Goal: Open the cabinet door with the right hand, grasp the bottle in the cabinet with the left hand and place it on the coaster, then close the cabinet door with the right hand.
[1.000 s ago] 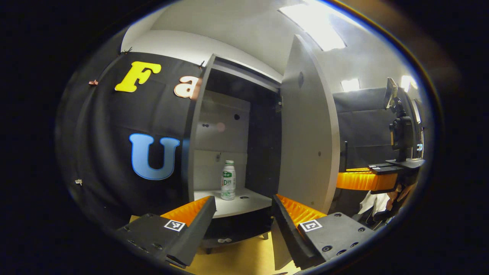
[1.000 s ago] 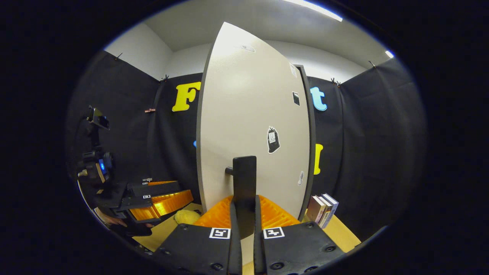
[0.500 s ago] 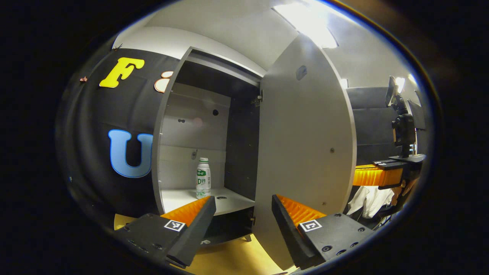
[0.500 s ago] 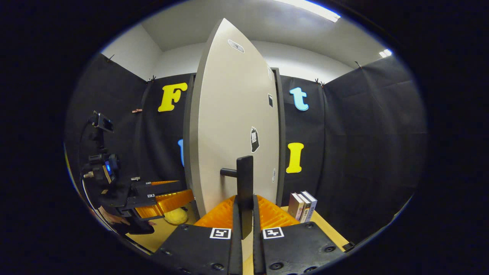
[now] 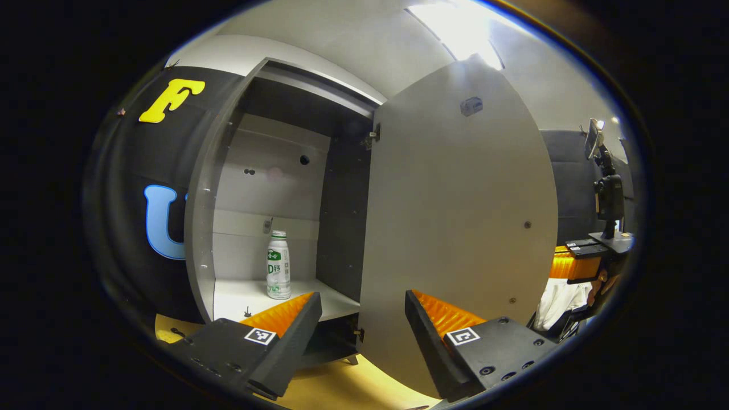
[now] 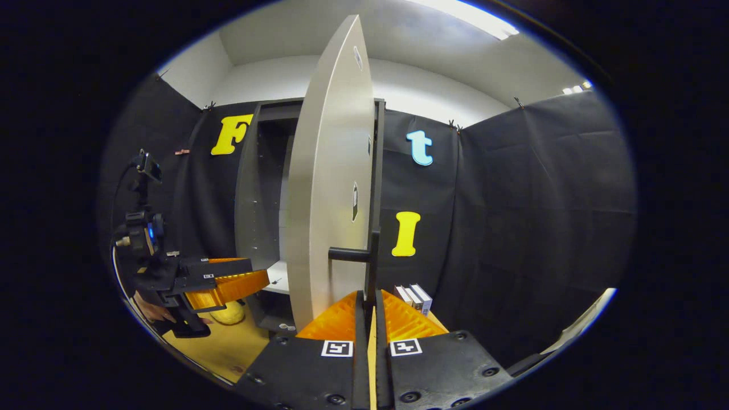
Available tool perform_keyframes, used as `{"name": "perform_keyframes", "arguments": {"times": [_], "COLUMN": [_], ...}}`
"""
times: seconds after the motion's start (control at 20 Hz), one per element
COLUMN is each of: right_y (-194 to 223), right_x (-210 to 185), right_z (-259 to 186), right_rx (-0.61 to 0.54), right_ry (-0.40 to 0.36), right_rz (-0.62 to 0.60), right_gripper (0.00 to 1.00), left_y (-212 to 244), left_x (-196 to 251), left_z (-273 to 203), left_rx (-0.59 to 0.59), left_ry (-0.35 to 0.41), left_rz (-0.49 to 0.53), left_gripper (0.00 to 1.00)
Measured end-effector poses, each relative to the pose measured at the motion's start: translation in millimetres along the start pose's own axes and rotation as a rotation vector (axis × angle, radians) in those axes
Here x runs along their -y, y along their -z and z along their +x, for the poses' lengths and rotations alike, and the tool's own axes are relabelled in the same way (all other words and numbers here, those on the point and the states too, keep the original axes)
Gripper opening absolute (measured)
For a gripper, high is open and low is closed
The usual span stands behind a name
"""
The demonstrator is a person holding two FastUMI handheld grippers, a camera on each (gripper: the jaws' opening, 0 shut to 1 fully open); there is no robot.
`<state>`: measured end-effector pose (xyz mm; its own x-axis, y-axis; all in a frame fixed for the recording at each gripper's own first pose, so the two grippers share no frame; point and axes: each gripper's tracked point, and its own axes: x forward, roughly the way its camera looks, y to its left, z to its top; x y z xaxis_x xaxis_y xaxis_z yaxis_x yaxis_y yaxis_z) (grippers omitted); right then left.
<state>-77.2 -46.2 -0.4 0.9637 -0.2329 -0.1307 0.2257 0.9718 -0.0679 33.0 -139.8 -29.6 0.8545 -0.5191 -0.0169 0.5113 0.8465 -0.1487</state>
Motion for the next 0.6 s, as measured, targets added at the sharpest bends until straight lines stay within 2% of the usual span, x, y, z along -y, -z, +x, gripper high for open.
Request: {"name": "perform_keyframes", "arguments": {"times": [0.15, 0.2, 0.25, 0.35, 0.5, 0.6], "right_y": [-0.3, 0.7, 1.3, 3.4, 4.8, 5.7], "right_x": [15.0, 16.7, 19.8, 33.3, 63.3, 65.9], "right_z": [6.3, 4.5, 3.0, 1.3, 8.9, 8.8], "right_rx": [0.008, 0.007, 0.005, -0.003, 0.001, 0.003], "right_ry": [-0.022, -0.034, -0.046, -0.059, -0.031, -0.056], "right_rz": [-0.010, -0.006, 0.005, 0.044, 0.087, 0.117], "right_gripper": [0.09, 0.00, 0.08, 0.07, 0.07, 0.09], "left_y": [3.5, 2.8, 2.8, 1.5, 0.7, 0.5], "left_x": [1.1, 0.5, -0.1, -1.4, -2.1, -3.6], "left_z": [12.4, 15.4, 18.8, 26.3, 36.2, 41.2], "left_rx": [-0.004, -0.003, -0.001, 0.003, 0.004, 0.003], "left_ry": [-0.011, -0.016, -0.021, -0.032, -0.042, -0.050], "left_rz": [0.006, 0.010, 0.014, 0.024, 0.036, 0.049], "left_gripper": [0.93, 0.93, 0.93, 0.93, 0.93, 0.93]}}
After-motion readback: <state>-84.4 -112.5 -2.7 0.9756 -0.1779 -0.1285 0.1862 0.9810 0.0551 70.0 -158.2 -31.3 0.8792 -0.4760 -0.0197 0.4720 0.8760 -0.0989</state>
